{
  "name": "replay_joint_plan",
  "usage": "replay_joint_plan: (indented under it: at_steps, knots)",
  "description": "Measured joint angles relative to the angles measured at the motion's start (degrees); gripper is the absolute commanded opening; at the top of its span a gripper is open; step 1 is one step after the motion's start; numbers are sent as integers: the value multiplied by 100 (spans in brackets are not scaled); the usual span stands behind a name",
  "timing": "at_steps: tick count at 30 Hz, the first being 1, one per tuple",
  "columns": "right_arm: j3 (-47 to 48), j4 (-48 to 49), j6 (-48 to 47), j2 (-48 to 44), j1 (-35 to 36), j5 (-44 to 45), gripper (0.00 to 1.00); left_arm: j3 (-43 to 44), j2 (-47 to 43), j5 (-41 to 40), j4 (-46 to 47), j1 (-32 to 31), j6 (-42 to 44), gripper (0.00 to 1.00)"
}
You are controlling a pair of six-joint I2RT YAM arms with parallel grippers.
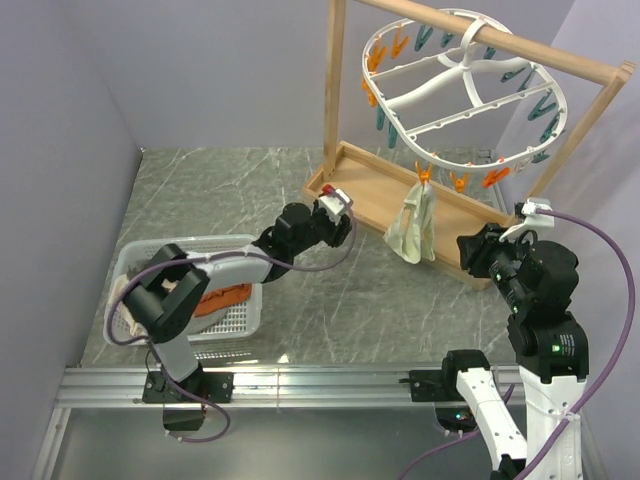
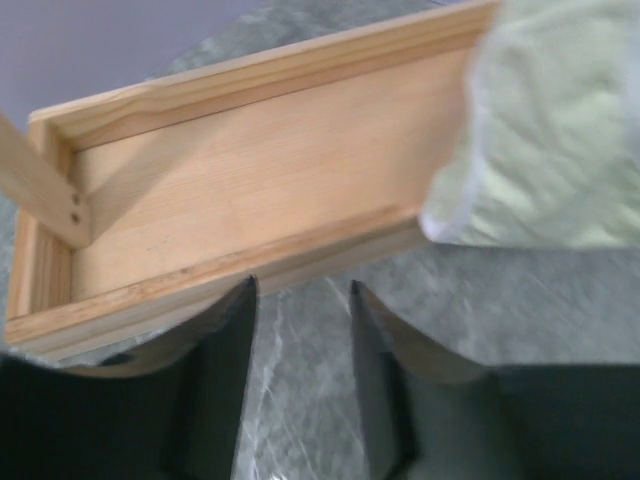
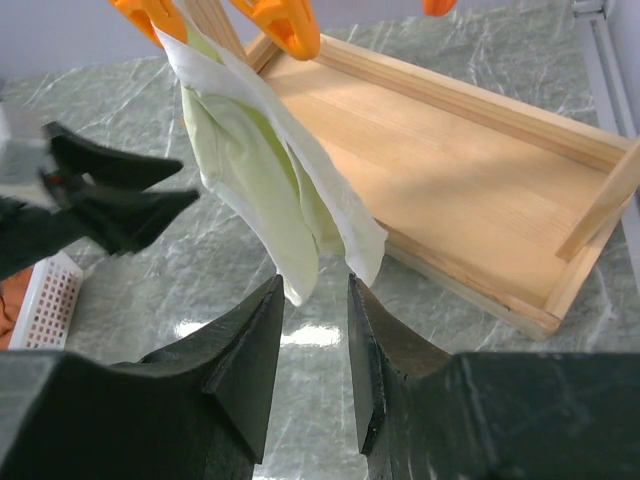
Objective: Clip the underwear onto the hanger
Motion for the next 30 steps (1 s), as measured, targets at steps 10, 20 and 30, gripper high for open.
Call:
replay_joint_plan:
  at_steps: [10, 20, 30]
  knots:
    - [160, 225, -205, 42, 0, 131, 39, 238, -1329, 1357, -846, -55, -459, 65]
    - [577, 667, -249, 341, 0, 251, 40, 2330, -1338, 1801, -1659, -103, -2002, 82]
    - [909, 824, -286, 684, 0, 350, 63, 3849, -168, 1910, -1967, -114, -4577, 87]
